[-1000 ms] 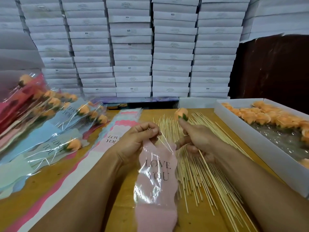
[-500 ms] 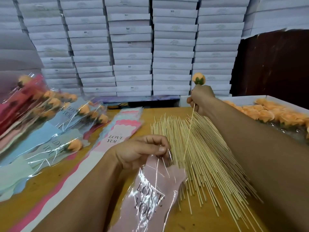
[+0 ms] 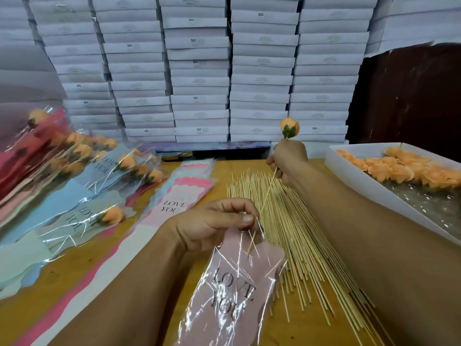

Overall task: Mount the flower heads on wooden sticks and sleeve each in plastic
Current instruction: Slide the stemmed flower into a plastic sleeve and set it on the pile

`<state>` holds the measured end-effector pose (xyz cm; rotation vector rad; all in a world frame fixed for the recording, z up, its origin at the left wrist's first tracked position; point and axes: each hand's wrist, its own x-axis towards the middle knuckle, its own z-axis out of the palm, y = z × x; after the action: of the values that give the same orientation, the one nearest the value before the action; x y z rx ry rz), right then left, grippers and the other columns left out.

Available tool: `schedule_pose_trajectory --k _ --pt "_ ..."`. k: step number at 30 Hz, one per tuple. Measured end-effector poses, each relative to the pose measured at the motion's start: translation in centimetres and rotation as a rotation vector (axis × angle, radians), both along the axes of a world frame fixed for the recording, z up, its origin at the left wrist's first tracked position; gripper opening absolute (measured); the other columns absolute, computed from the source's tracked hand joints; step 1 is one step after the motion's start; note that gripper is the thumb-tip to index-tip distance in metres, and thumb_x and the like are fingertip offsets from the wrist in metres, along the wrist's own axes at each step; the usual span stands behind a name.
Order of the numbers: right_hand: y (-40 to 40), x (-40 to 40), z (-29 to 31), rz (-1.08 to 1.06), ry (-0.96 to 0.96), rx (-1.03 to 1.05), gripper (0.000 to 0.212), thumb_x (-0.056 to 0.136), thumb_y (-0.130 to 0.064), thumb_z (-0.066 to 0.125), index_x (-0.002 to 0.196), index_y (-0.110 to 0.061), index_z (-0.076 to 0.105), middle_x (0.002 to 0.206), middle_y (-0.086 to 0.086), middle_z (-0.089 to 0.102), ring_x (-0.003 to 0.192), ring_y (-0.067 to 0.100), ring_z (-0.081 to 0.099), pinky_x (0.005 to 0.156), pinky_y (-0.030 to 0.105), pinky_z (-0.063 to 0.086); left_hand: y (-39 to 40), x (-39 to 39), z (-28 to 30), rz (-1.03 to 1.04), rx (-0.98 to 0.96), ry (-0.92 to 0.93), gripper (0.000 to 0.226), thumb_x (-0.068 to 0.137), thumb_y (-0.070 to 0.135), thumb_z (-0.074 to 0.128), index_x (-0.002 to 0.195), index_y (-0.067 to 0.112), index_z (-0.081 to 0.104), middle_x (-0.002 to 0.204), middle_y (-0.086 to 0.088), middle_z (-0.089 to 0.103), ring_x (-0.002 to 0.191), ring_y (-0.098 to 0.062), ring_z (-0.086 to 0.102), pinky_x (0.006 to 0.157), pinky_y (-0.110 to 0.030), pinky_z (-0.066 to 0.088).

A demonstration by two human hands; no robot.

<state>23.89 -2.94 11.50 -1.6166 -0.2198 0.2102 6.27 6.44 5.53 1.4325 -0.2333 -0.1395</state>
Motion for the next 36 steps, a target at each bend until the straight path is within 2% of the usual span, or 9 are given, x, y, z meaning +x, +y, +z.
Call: schedule_pose_trajectory --k 4,8,11,16,23,25,27,31,36 --pt "-0.4 -1.9 -1.3 0.086 0.098 0.124 0.018 0.1 -0.011 0.033 0.099 -0.012 0.051 0.059 0.011 0.056 0.038 0.015 0.041 0.034 0.015 0.026 0.2 0.4 -0.2 0.104 -0.03 -0.036 0.014 0.091 0.006 0.058 0.085 0.01 0.07 0.082 -0.007 0.068 0.077 -0.019 0.067 0.075 -0.028 0.056" --pt "-1.8 -3.7 -1.6 0.24 0.166 0.168 0.013 0.101 -0.014 0.045 0.097 -0.008 0.056 0.046 0.007 0.06 0.035 0.016 0.055 0.035 0.021 0.042 0.5 0.8 -0.2 0.173 -0.104 -0.072 0.01 0.09 0.007 0.061 0.086 0.007 0.07 0.083 -0.01 0.071 0.074 -0.016 0.07 0.07 -0.024 0.056" --pt "-3.0 -4.4 -1.7 0.332 0.154 0.098 0.018 0.1 -0.02 0.053 0.094 -0.008 0.065 0.055 0.005 0.066 0.043 0.016 0.06 0.041 0.024 0.05 0.6 1.0 -0.2 0.192 -0.095 -0.101 0.011 0.089 0.009 0.062 0.085 0.009 0.072 0.081 -0.012 0.072 0.072 -0.017 0.07 0.067 -0.024 0.056" --pt "-4.3 -5.1 -2.4 0.427 0.075 -0.05 0.02 0.094 -0.025 0.06 0.085 -0.017 0.076 0.069 0.001 0.07 0.059 0.014 0.061 0.051 0.024 0.048 0.6 1.5 -0.4 0.316 -0.134 -0.13 0.008 0.085 0.005 0.06 0.084 0.002 0.068 0.079 -0.014 0.069 0.069 -0.019 0.068 0.065 -0.024 0.056" --pt "-5.7 -4.7 -3.1 0.702 0.011 -0.134 0.029 0.098 -0.033 0.06 0.108 -0.013 0.078 0.09 0.004 0.075 0.082 0.016 0.064 0.066 0.029 0.045 0.6 1.5 -0.3 0.353 -0.159 -0.104 0.006 0.081 0.007 0.064 0.081 0.005 0.07 0.08 -0.013 0.069 0.069 -0.02 0.068 0.064 -0.028 0.057" --pt "-6.6 -3.7 -2.8 0.794 0.024 -0.166 0.042 0.098 -0.048 0.058 0.116 -0.013 0.074 0.099 0.006 0.076 0.082 0.015 0.065 0.065 0.029 0.049 0.6 1.4 -0.3 0.346 -0.145 -0.109 0.007 0.081 0.007 0.064 0.081 0.005 0.07 0.081 -0.014 0.07 0.071 -0.021 0.069 0.067 -0.028 0.057" --pt "-7.2 -2.9 -2.8 0.725 0.085 -0.116 0.053 0.094 -0.056 0.058 0.118 -0.01 0.07 0.097 0.011 0.076 0.075 0.019 0.067 0.057 0.03 0.052 0.4 1.3 -0.3 0.335 -0.116 -0.11 0.008 0.081 0.008 0.064 0.08 0.007 0.072 0.079 -0.014 0.069 0.071 -0.02 0.068 0.068 -0.027 0.057" --pt "-6.8 -2.0 -3.5 0.485 0.153 0.194 0.036 0.102 -0.045 0.055 0.125 -0.018 0.058 0.097 0.017 0.073 0.063 0.025 0.067 0.048 0.03 0.053 -0.1 1.0 -0.2 0.316 -0.041 -0.121 0.013 0.082 0.007 0.062 0.077 0.011 0.074 0.076 -0.009 0.07 0.068 -0.015 0.068 0.066 -0.022 0.055" --pt "-7.0 -1.8 -3.7 0.536 0.175 0.4 0.029 0.1 -0.017 0.06 0.126 -0.005 0.063 0.103 0.02 0.065 0.065 0.022 0.069 0.054 0.028 0.06 -0.3 1.0 -0.2 0.265 -0.057 -0.058 0.009 0.082 0.007 0.064 0.081 0.009 0.072 0.077 -0.008 0.066 0.066 -0.013 0.063 0.065 -0.022 0.054"
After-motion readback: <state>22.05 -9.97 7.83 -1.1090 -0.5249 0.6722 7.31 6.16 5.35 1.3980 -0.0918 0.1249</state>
